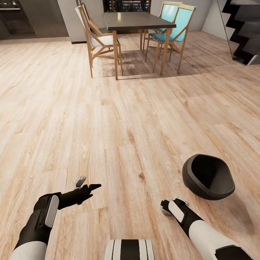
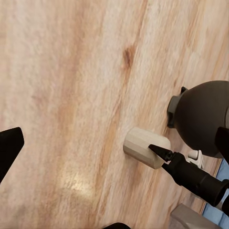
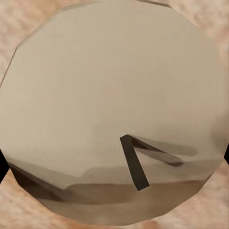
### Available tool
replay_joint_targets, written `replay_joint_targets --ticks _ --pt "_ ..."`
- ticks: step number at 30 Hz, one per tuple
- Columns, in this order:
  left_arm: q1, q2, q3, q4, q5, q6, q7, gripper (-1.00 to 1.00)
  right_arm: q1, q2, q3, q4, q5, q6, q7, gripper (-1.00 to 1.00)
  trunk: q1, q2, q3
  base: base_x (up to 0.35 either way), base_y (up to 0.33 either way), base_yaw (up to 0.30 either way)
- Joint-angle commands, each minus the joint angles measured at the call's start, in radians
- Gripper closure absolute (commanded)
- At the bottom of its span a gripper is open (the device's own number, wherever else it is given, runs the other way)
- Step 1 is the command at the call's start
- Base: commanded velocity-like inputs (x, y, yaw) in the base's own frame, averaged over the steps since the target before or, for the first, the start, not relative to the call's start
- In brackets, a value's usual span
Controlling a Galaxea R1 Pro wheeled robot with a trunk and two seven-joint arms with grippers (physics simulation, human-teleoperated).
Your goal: Place each of the two pumpkins and all three candles from the living room inside a cabinet in the living room (use any cabinet), then make sure every cabinet is closed, and position the cauldron so it is next to a table in the living room.
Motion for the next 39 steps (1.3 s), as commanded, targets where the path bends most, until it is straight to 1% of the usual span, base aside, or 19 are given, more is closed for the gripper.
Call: replay_joint_targets --ticks 1,7,8,14,17,27,39 --pt "0.000 0.000 0.000 0.000 0.000 0.000 0.000 -1.00 0.000 0.000 0.000 0.000 0.000 -0.002 0.001 -1.00 0.000 0.000 0.000 0.000 0.000 0.000" --pt "0.000 0.000 0.000 0.000 0.000 0.000 0.000 -1.00 0.000 0.000 0.000 0.000 0.000 -0.003 0.001 -1.00 0.000 0.000 0.000 0.000 0.000 0.000" --pt "0.000 0.000 0.000 0.000 0.000 0.000 0.000 -1.00 0.000 0.000 0.000 0.000 0.000 -0.003 0.001 1.00 0.000 0.000 0.000 0.000 0.000 0.000" --pt "0.000 0.000 0.000 0.000 0.000 0.000 0.000 -1.00 0.000 0.000 0.000 0.000 0.000 -0.005 0.001 1.00 0.000 0.000 0.000 0.000 0.000 0.000" --pt "0.000 0.000 0.000 0.000 0.000 0.000 0.000 -1.00 0.000 0.000 0.000 0.000 0.000 -0.006 0.001 1.00 -0.001 0.001 0.012 0.000 0.000 0.000" --pt "0.000 0.000 0.000 0.000 0.000 0.000 0.000 -1.00 0.000 0.001 0.000 0.000 0.000 -0.006 0.001 1.00 -0.001 0.001 0.012 0.000 0.000 0.000" --pt "0.000 0.000 0.000 0.000 0.000 0.000 0.000 -1.00 0.000 0.003 0.002 0.000 0.001 -0.005 0.001 1.00 -0.007 0.004 0.058 0.000 0.000 0.000"
